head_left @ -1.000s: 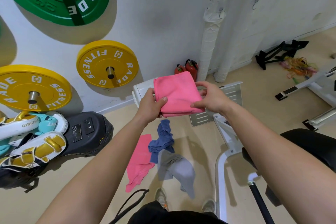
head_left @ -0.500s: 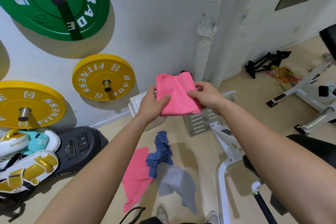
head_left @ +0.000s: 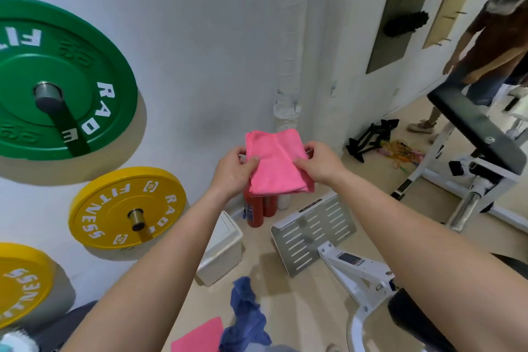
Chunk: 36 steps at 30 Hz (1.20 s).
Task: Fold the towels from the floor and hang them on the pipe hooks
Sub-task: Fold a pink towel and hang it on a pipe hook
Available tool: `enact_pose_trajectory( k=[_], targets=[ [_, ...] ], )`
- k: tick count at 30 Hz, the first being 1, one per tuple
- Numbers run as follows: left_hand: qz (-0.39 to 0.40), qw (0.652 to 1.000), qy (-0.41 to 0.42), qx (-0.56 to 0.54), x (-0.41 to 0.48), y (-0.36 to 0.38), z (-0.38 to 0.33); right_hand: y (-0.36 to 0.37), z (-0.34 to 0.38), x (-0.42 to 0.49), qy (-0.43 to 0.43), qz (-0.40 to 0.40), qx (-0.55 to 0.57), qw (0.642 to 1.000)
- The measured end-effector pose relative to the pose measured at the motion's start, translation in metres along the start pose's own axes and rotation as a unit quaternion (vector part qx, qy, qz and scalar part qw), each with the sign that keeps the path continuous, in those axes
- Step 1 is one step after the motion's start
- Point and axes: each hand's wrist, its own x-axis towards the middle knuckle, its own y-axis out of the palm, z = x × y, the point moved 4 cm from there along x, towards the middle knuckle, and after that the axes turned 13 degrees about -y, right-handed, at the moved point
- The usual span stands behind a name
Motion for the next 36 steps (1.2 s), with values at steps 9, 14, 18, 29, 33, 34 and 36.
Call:
enact_pose_trajectory(
  k=[9, 14, 18, 29, 33, 34, 36],
  targets=[
    [0.002, 1.0, -0.009, 0.002, 0.135, 0.079, -0.048, -0.036, -0.089, 0.123, -0.009, -0.015, -0.007, 1.0],
    [-0.033, 0.999, -0.034, 0.009, 0.223, 0.136, -0.09, -0.074, -0.15, 0.22, -0.007, 0.004, 0.026, 1.0],
    [-0.048, 0.996, -0.056, 0.041, 0.275, 0.181, -0.113, -0.099, -0.198, 0.286, 0.004, 0.039, 0.032, 0.999],
    [-0.022, 0.985, -0.153, 0.08, 0.381, 0.258, -0.081, -0.047, -0.313, 0.383, 0.077, 0.091, 0.074, 0.99],
    [-0.012, 0.983, -0.167, 0.071, 0.429, 0.275, -0.061, -0.02, -0.338, 0.425, 0.107, 0.079, 0.079, 0.988],
    [-0.008, 0.983, -0.173, 0.066, 0.443, 0.279, -0.056, -0.013, -0.344, 0.437, 0.111, 0.076, 0.071, 0.988],
    [-0.007, 0.981, -0.188, 0.043, 0.469, 0.286, -0.046, 0.0, -0.353, 0.463, 0.104, 0.075, 0.048, 0.991]
  ],
)
